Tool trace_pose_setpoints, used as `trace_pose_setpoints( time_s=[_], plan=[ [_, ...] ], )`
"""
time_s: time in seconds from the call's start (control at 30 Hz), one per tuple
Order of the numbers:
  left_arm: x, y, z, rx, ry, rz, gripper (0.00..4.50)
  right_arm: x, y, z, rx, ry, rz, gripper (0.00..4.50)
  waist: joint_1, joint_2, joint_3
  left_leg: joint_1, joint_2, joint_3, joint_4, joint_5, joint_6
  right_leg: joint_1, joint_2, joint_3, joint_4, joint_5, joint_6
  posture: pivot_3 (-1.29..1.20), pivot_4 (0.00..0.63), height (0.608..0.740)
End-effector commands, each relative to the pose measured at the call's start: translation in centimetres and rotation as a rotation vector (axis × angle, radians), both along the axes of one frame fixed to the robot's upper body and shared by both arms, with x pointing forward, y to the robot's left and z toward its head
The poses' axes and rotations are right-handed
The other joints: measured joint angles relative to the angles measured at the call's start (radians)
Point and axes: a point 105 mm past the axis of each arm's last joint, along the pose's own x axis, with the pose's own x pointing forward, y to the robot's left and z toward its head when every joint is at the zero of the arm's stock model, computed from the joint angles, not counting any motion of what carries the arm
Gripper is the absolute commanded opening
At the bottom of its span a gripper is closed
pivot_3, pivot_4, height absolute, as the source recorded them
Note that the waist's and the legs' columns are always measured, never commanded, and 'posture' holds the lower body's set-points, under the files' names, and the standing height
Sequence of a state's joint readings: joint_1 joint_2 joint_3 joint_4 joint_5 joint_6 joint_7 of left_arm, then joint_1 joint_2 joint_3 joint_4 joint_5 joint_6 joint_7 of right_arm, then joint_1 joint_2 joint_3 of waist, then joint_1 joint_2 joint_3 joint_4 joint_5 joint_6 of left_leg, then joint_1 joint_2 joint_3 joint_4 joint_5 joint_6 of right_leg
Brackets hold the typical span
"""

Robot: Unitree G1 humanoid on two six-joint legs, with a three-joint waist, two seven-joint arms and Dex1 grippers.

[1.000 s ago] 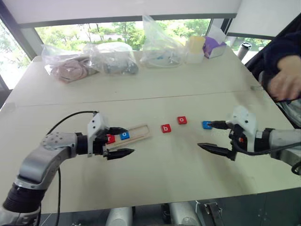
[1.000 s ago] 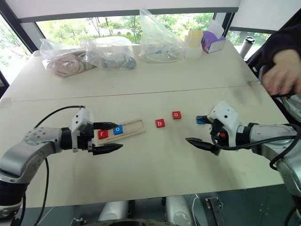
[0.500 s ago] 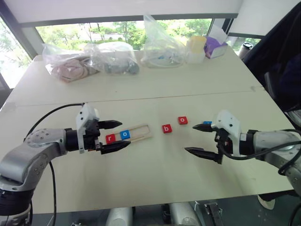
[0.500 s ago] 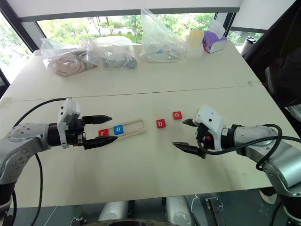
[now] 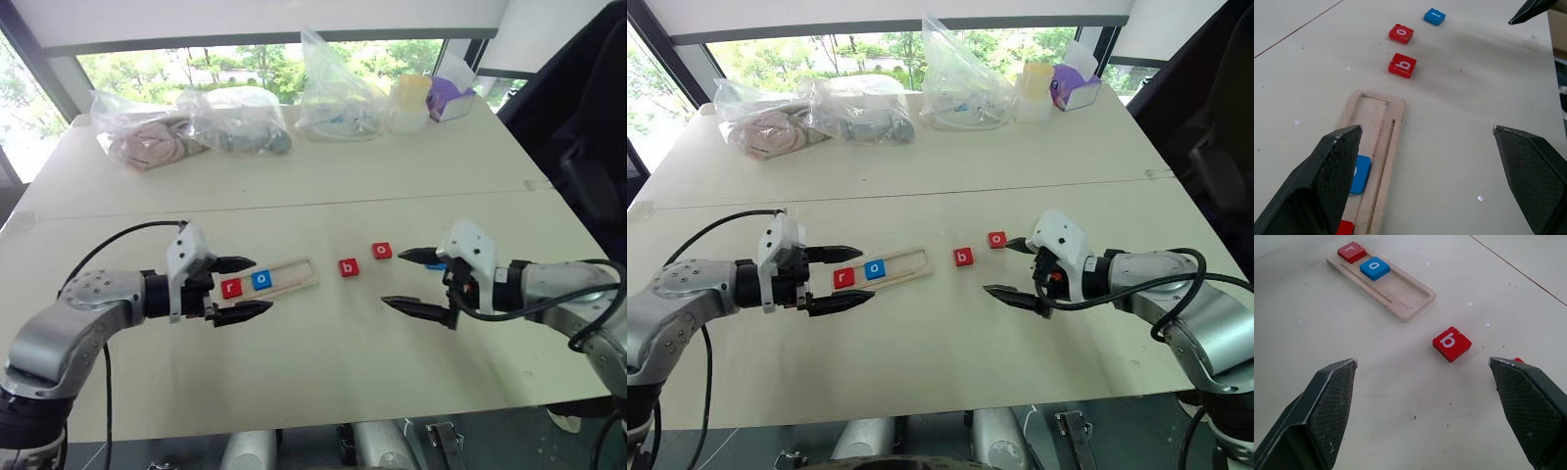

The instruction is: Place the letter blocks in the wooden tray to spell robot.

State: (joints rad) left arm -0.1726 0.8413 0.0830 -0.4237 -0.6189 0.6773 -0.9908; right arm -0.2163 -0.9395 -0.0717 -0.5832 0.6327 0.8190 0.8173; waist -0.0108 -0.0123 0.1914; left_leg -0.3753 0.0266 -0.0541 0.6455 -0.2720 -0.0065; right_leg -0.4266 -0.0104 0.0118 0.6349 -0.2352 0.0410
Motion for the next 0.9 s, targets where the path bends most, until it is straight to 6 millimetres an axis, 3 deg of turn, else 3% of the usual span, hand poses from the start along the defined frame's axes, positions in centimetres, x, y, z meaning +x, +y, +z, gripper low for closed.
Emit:
trace_pose_setpoints(
  time_s=[0.03, 0.3, 0.63, 0.9],
  plan=[
    [0.8, 1.8, 0.1, 0.047, -0.041, -0.023, 4.5, 0.0, 0.9, 0.7, 0.011, -0.048, 0.038, 4.44, -0.001, 0.0, 0.0, 0.0, 0.0, 0.0, 0.0, 0.0, 0.0, 0.0, 0.0, 0.0, 0.0, 0.0, 0.0, 0.0, 0.15, 0.74],
    [2.3, 4.6, -1.6, 0.051, -0.041, -0.035, 4.5, -0.1, 1.4, 0.6, 0.013, -0.059, 0.049, 4.44, 0.002, 0.0, 0.0, -0.001, 0.0, 0.001, 0.0, 0.0, 0.0, -0.001, 0.0, 0.0, -0.001, 0.0, 0.0, 0.0, 0.15, 0.74],
    [3.4, 5.9, -4.0, 0.097, -0.024, -0.06, 4.5, -0.3, 1.7, 0.5, 0.018, -0.064, 0.043, 4.44, 0.0, 0.0, 0.0, 0.0, 0.0, 0.001, 0.0, 0.0, 0.0, -0.001, 0.0, 0.0, 0.0, 0.0, 0.0, 0.0, 0.15, 0.74],
    [4.0, 5.8, -5.9, 0.118, -0.017, -0.074, 4.5, -0.4, 1.8, 0.6, 0.02, -0.066, 0.039, 4.44, 0.001, 0.0, 0.0, -0.001, 0.0, 0.001, 0.0, 0.0, 0.0, -0.001, 0.0, 0.0, 0.0, 0.0, 0.0, 0.0, 0.15, 0.74]
  ],
)
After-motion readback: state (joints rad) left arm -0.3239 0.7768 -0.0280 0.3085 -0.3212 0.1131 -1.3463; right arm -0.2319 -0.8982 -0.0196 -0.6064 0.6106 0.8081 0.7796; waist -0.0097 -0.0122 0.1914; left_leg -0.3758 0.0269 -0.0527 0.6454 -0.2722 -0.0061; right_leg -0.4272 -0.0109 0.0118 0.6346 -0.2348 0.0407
